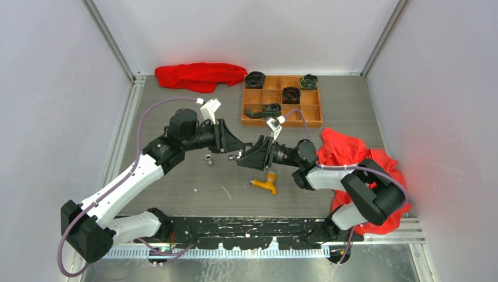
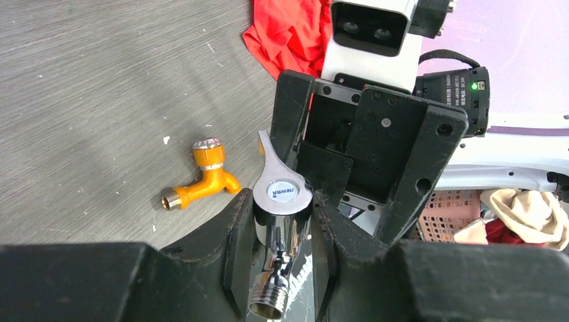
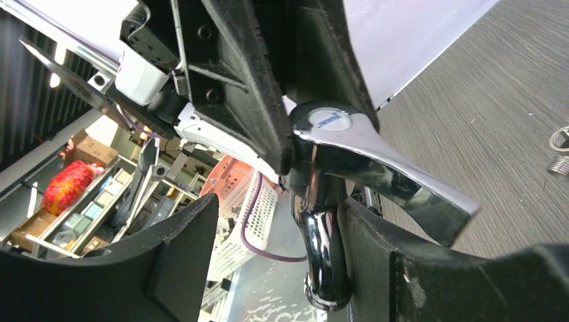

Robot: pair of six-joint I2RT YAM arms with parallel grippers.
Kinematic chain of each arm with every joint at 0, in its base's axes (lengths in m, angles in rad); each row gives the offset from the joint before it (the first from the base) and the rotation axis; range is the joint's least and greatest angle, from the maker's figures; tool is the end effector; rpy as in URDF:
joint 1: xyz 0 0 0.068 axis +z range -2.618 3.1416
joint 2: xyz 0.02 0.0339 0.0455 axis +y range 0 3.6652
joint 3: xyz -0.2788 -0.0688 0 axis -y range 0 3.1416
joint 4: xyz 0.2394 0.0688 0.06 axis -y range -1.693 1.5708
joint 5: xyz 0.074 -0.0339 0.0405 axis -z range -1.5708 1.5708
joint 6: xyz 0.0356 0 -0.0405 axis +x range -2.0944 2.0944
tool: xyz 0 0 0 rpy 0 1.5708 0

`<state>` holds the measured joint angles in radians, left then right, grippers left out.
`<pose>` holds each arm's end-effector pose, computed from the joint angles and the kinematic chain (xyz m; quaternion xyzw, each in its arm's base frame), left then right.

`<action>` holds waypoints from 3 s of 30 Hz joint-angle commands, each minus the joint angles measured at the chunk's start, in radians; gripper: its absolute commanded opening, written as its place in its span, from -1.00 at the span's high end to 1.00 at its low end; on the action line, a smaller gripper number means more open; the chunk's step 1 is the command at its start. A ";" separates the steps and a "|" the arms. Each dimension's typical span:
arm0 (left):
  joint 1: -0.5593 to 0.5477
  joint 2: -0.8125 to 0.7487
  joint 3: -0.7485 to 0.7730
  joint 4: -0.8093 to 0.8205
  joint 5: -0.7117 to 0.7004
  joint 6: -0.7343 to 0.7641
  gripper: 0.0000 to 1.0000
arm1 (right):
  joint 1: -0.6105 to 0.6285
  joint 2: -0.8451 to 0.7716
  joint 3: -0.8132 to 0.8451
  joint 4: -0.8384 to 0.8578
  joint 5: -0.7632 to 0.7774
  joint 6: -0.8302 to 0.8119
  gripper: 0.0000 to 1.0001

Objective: Install the water faucets

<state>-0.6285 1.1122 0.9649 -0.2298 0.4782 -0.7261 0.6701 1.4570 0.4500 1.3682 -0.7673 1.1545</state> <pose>0.1848 -0.1546 0.3488 0.0937 0.8091 -0.4948 0.3028 0.1886 0.1810 0.2554 -0.1725 0.5857 0.7336 0.2985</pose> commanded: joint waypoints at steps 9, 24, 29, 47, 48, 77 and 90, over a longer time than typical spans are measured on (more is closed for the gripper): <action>-0.020 -0.043 0.012 0.117 0.120 -0.032 1.00 | -0.008 0.027 0.011 0.043 0.032 0.022 -0.41; -0.020 -0.041 -0.007 0.121 0.105 -0.032 1.00 | -0.011 -0.072 0.029 -0.289 0.100 -0.103 -0.41; -0.020 -0.038 -0.014 0.130 0.106 -0.033 1.00 | -0.010 -0.092 0.036 -0.332 0.109 -0.124 -0.41; -0.020 -0.028 -0.011 0.101 0.100 -0.010 1.00 | -0.011 -0.057 0.048 -0.315 0.084 -0.104 -0.39; -0.020 -0.028 -0.010 0.101 0.099 -0.010 1.00 | -0.011 -0.055 0.048 -0.314 0.083 -0.102 -0.39; -0.020 -0.003 0.004 0.064 0.077 -0.001 1.00 | -0.011 -0.032 0.046 -0.257 0.029 -0.081 -0.38; -0.020 -0.029 -0.012 0.099 0.084 -0.026 1.00 | -0.018 -0.091 -0.025 -0.088 0.121 -0.083 -0.32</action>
<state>-0.6441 1.1313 0.9360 -0.2169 0.5346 -0.7334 0.6586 1.3987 0.4355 1.1229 -0.6949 1.0676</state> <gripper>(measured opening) 0.317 0.692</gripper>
